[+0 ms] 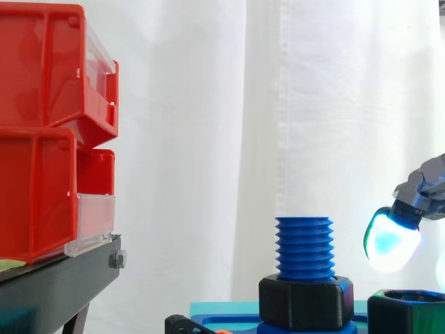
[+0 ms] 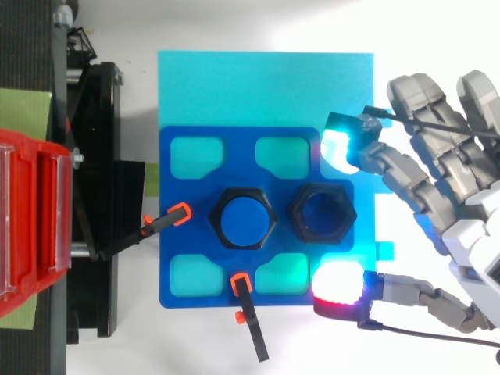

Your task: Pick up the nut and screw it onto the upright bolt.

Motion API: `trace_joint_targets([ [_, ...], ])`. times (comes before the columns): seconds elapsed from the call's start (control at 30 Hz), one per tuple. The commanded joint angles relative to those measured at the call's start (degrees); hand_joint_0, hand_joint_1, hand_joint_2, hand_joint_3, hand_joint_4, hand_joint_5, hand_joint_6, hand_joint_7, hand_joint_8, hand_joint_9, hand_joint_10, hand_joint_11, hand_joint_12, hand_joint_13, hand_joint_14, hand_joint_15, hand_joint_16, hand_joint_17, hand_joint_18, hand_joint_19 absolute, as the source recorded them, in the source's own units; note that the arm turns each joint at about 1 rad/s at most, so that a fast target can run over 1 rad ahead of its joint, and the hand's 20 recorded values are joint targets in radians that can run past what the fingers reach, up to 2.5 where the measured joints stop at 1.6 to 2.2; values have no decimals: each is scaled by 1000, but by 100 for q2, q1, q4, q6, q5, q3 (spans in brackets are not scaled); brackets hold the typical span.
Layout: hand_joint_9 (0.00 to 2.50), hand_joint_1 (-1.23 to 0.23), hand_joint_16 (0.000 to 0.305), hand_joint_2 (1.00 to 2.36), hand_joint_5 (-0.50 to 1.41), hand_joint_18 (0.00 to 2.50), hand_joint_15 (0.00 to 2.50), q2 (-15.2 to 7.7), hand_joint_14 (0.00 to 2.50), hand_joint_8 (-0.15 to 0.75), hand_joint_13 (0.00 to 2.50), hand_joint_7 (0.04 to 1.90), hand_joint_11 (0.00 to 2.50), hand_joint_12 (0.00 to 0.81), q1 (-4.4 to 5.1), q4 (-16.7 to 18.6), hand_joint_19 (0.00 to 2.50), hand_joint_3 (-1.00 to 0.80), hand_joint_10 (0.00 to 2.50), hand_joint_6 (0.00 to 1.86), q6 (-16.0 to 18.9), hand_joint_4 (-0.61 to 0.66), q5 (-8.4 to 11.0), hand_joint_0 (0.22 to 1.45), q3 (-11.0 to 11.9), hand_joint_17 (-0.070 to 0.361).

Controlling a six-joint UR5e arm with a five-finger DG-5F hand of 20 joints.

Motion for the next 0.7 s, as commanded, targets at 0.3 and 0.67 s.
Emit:
trace_joint_targets([
  [0.3,0,-564,69,1000,-300,0,0,-1,0,315,0,695,0,453,-19,-121,0,-500,0,502,176,205,-86,315,0,156],
  [0.67,0,-651,70,1000,-300,0,0,-1,0,304,0,699,0,451,-36,-200,0,-500,0,502,176,203,-86,312,0,158],
])
